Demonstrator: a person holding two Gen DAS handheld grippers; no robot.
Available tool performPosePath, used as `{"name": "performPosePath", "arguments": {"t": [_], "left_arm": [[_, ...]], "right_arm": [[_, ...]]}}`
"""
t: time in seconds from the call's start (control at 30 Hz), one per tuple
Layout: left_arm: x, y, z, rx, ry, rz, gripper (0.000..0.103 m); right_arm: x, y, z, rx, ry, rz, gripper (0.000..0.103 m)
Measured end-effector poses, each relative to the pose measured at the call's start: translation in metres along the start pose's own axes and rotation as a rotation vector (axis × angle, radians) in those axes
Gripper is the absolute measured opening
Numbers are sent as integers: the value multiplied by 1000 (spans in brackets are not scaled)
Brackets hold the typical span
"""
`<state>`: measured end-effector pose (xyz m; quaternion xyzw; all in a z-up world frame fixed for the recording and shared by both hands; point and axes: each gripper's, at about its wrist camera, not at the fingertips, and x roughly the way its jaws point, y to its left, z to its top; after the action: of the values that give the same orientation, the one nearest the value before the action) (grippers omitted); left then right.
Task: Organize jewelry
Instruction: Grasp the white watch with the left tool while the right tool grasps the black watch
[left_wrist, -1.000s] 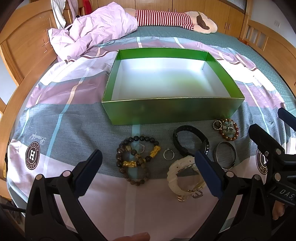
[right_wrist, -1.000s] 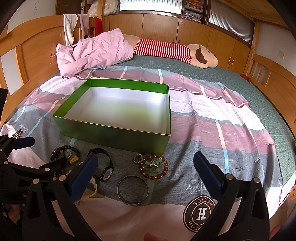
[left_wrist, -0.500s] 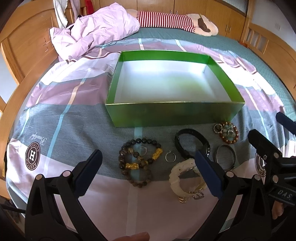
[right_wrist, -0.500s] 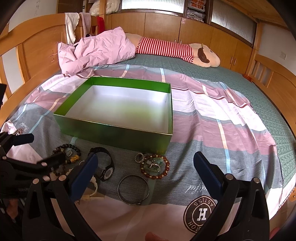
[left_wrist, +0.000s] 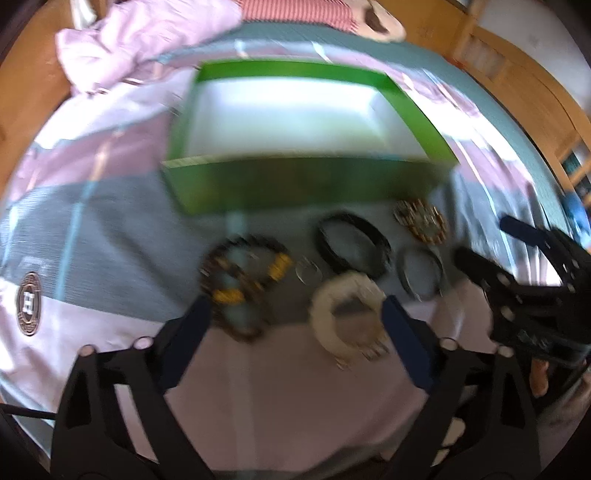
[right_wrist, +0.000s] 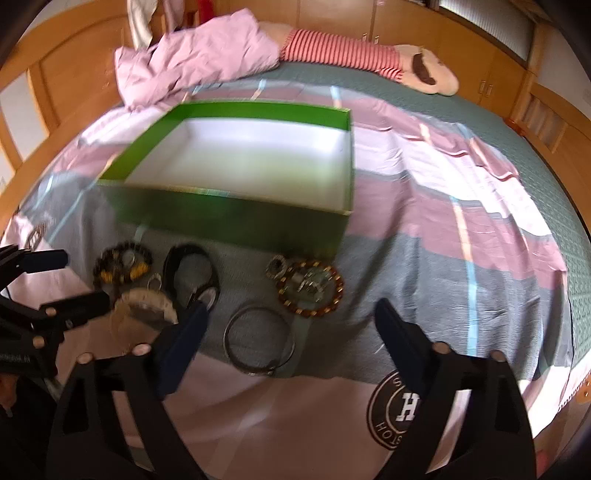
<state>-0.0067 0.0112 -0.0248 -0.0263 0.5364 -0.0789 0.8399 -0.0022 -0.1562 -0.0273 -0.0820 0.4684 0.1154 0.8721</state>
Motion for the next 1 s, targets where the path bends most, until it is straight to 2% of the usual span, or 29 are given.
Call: {"name": "performPosePath", "arguments": {"t": [0.07,0.13,0.23,0.3,0.37,0.47,0.53,0.57,0.6,0.63,0.7,0.73,0.77,0.87,1.0], "left_arm": [[11,-7,-6,36,36,15,76],[25,-12,-11,57,79,33,68],[31,-14,-11,60,97,16,55],[34,-12,-10,49,104,19,36],[39,-8,-10,33,127,39,24],[44,-2,-11,15,145,46,21],[43,0,-9,10,139,46,27],[43,2,-9,9,138,50,40],[43,4,-10,8,136,56,46],[43,4,-9,8,134,57,46],[44,3,-7,11,132,56,45],[44,3,-7,13,130,55,45],[44,2,-7,14,129,56,43],[42,1,-4,20,123,46,18],[39,-6,-10,14,96,31,10]], "right_arm": [[6,2,-1,-3,17,8,67],[8,2,-1,6,19,20,63],[10,6,8,18,17,76,59],[12,15,18,-4,2,97,59],[19,26,25,-40,13,105,59],[42,40,30,-74,73,141,59],[58,45,25,-73,127,150,59],[62,47,23,-75,141,149,51],[66,46,21,-72,158,158,41],[68,45,20,-65,165,166,36],[68,43,19,-55,173,173,17],[67,42,19,-52,172,176,13],[66,42,18,-49,166,175,11],[60,39,17,-52,141,151,8],[51,32,15,-43,93,141,8]]}}
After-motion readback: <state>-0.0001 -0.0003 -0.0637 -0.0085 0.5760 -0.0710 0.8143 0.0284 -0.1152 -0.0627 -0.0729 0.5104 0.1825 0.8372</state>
